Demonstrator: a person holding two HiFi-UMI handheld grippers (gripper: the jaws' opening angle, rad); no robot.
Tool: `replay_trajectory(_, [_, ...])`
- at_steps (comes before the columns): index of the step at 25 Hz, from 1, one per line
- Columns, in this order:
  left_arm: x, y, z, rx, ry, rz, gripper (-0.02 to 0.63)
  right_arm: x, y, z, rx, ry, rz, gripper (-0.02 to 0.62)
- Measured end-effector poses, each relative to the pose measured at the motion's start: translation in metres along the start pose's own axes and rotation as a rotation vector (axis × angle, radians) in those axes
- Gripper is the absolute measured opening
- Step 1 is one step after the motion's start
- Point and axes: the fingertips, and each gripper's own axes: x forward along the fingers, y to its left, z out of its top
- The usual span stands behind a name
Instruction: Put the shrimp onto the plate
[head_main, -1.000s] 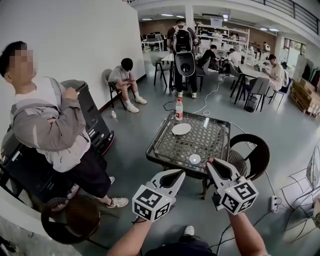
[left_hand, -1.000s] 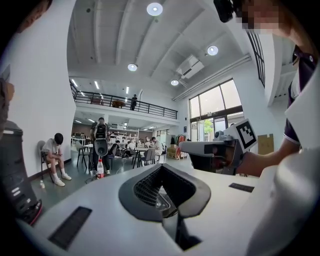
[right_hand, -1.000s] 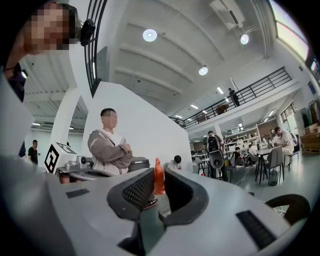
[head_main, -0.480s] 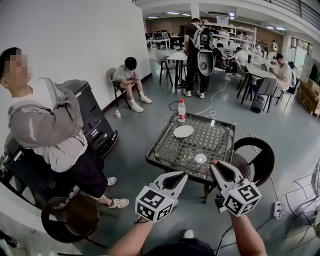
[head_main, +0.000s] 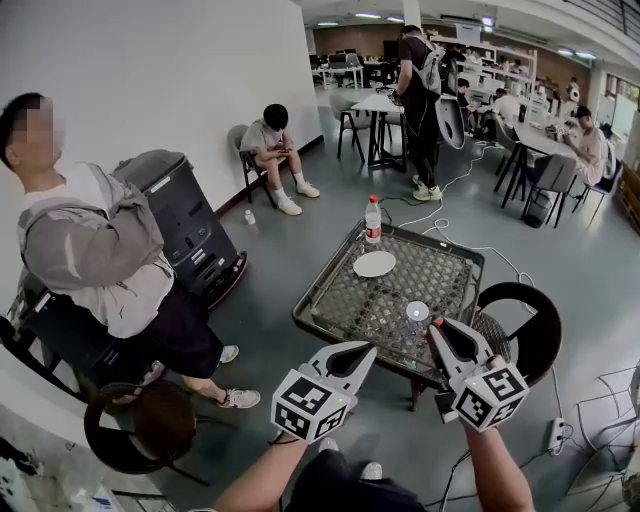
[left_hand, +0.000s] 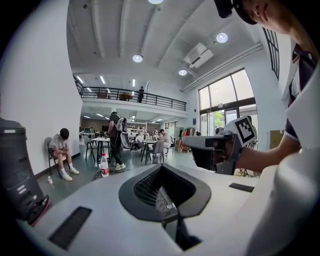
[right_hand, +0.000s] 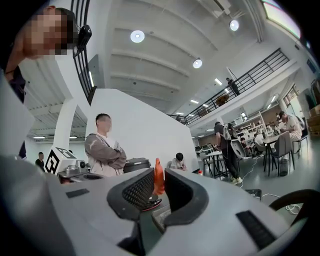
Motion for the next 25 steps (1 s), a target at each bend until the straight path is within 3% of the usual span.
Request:
replay_trajectory(10, [0.045, 0.066, -0.008, -0.010, 0.023, 0.035, 0.008, 0.074, -0.039, -0.016, -0.011, 0.047, 0.028, 0.060])
replay_trajectory(25, [0.125, 0.222, -0.047, -0.070, 0.057, -0.007, 0.008, 0.240, -0.106, -0.083, -0.020, 0.223, -0.036, 0.060])
